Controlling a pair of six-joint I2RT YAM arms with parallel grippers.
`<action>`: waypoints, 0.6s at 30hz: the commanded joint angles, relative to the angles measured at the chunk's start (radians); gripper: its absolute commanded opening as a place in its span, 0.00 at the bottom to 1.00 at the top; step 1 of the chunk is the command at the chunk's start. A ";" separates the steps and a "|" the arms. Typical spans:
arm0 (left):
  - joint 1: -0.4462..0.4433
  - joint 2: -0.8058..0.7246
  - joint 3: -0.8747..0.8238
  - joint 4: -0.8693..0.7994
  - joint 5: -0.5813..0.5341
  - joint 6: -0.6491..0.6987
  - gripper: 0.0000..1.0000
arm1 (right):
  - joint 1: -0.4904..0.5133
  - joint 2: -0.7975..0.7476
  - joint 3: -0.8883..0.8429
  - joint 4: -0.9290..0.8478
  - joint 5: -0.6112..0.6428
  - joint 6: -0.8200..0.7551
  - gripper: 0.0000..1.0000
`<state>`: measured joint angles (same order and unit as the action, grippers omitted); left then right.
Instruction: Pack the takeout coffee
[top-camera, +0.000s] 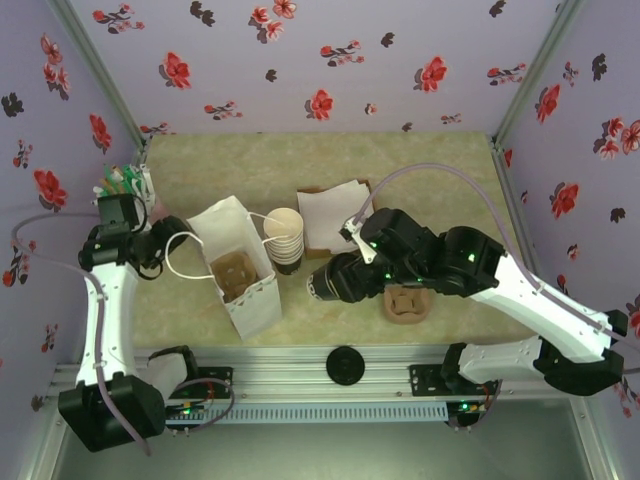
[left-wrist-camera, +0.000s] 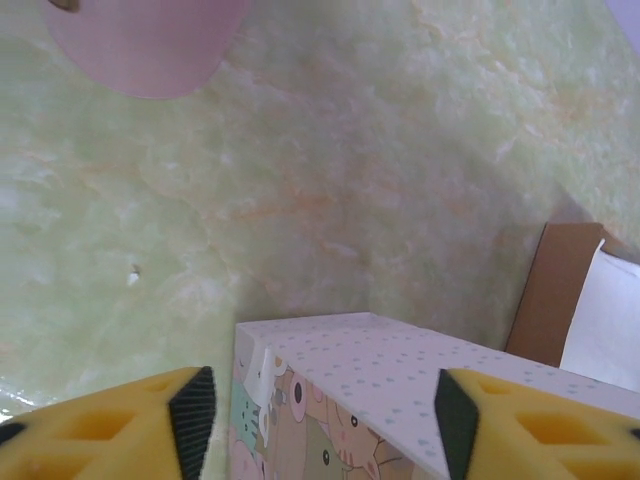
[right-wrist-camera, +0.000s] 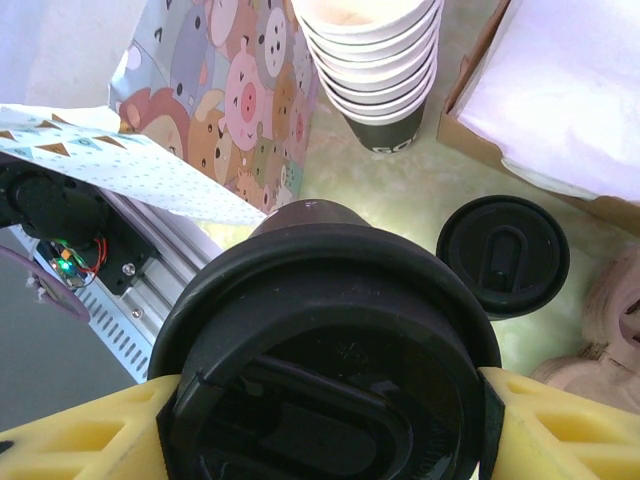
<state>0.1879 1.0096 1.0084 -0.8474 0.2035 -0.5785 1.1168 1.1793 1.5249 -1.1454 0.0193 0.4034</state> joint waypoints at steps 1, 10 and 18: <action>0.002 -0.078 -0.008 -0.059 -0.076 -0.030 0.66 | -0.010 0.006 0.050 -0.018 0.017 -0.008 0.65; 0.007 -0.286 0.029 -0.305 -0.257 -0.133 0.67 | -0.025 0.035 0.139 -0.011 0.027 -0.030 0.65; 0.005 -0.390 0.032 -0.443 -0.176 -0.187 0.50 | -0.036 0.082 0.223 0.002 0.024 -0.049 0.65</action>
<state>0.1898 0.6453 1.0435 -1.2118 -0.0189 -0.7345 1.0878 1.2514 1.7039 -1.1515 0.0265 0.3786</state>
